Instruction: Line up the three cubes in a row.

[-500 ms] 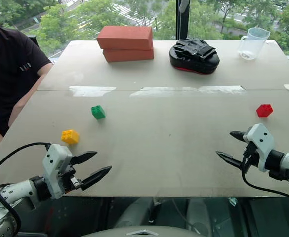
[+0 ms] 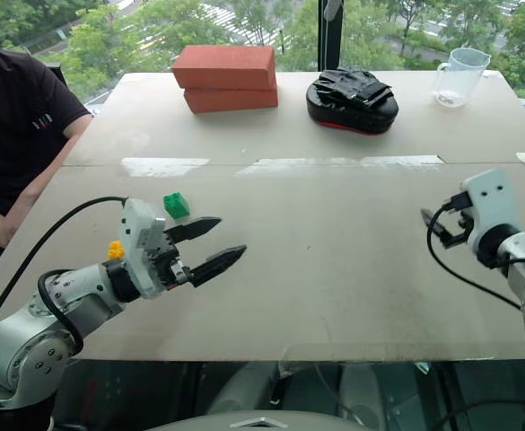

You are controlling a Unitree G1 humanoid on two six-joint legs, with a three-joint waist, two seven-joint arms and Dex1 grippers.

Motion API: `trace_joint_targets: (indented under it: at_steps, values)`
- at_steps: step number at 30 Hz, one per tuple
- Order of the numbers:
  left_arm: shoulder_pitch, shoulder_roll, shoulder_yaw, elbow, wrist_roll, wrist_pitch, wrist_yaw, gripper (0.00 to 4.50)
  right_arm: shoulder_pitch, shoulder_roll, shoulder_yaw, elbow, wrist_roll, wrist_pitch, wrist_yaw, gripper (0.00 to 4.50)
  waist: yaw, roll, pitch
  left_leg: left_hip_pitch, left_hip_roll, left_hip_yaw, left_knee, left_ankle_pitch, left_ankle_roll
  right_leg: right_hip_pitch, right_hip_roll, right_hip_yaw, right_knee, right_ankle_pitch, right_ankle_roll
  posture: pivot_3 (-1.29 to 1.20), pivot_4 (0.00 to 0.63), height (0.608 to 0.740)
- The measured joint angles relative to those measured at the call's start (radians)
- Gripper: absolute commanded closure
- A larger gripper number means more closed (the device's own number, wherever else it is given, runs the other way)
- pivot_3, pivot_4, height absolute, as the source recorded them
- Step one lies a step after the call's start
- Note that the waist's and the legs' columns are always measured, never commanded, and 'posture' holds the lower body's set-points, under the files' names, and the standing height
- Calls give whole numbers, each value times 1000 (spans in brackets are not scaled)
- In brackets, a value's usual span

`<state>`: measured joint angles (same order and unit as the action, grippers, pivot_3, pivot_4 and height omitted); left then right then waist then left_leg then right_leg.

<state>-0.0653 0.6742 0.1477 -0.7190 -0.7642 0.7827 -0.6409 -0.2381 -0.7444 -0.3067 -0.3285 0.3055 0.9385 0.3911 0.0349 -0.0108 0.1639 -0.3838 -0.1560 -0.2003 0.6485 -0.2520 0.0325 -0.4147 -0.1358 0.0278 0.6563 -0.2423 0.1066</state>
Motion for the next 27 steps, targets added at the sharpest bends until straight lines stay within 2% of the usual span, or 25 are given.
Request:
trace_joint_targets:
  at_steps: [4, 9, 13, 18, 25, 27]
  values:
    - [-195, 14, -150, 17, 15, 12, -54, 32, -209, -35, 51, 212, -41, 164, -58, 0, -1, 0, 1, -1, 0, 2, 0, 0, 0, -1, 0, 1, -2, 1, -1, 0, 150, 740]
    - [-322, -4, -239, 92, 35, 13, -87, 32, -455, -43, 143, 521, -91, 197, -65, 0, -25, 0, 1, -4, 2, 2, -1, 0, 0, -1, 2, 1, -8, 2, 0, 0, 150, 740]
    - [-344, -15, -243, 103, 32, 14, -100, 32, -555, -42, 175, 691, -130, 192, -77, 0, -27, 0, 1, -8, 2, 2, -2, 0, 0, -5, 1, 0, -10, 2, 1, 0, 150, 740]
    - [-345, -17, -244, 102, 21, 17, -109, 32, -603, -40, 200, 809, -147, 192, -66, 0, -26, 0, 1, -13, 2, 2, -1, 0, 0, -9, 1, 0, -11, 3, 1, 0, 150, 740]
    - [-324, -26, -244, 101, 22, 17, -107, 0, -613, -33, 205, 898, -151, 188, -42, 3196, -28, 1, 1, -13, 2, 2, 1, 0, 0, -8, 2, 0, -11, 7, 1, 0, 150, 740]
    - [-311, -26, -242, 100, 22, 16, -104, 0, -601, -38, 223, 882, -159, 164, -13, 3189, -29, 1, 1, -13, 2, 2, 2, 0, 0, -8, 2, 0, -11, 8, 1, 0, 150, 740]
